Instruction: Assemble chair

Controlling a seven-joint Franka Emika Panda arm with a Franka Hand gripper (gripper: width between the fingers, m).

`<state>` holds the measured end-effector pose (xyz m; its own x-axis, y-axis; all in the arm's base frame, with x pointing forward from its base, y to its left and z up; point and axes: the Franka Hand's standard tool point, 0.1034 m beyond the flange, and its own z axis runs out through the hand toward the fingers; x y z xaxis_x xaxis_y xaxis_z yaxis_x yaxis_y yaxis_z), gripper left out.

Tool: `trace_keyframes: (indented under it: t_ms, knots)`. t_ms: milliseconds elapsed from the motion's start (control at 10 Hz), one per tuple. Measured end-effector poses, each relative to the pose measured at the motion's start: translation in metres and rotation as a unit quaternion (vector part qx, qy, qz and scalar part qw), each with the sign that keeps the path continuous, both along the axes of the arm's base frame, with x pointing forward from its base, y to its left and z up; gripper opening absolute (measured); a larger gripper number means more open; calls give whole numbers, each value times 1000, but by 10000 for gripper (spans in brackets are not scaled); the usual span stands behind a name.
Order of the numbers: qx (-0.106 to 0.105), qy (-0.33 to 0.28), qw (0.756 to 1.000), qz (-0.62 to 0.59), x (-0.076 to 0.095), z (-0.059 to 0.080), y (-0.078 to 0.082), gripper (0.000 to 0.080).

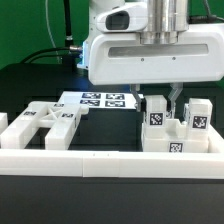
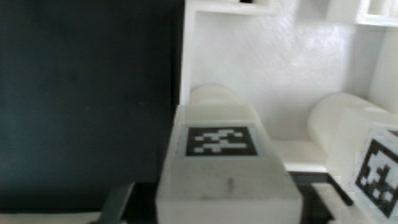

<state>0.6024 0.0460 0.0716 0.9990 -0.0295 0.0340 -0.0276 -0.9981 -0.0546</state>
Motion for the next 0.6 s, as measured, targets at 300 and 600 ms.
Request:
trace_keyframes:
  t_ms: [300,600]
  knots:
    - [9,10,984,-180,0,0,3,286]
    - [20,20,940,-341,-1,-1,5,287]
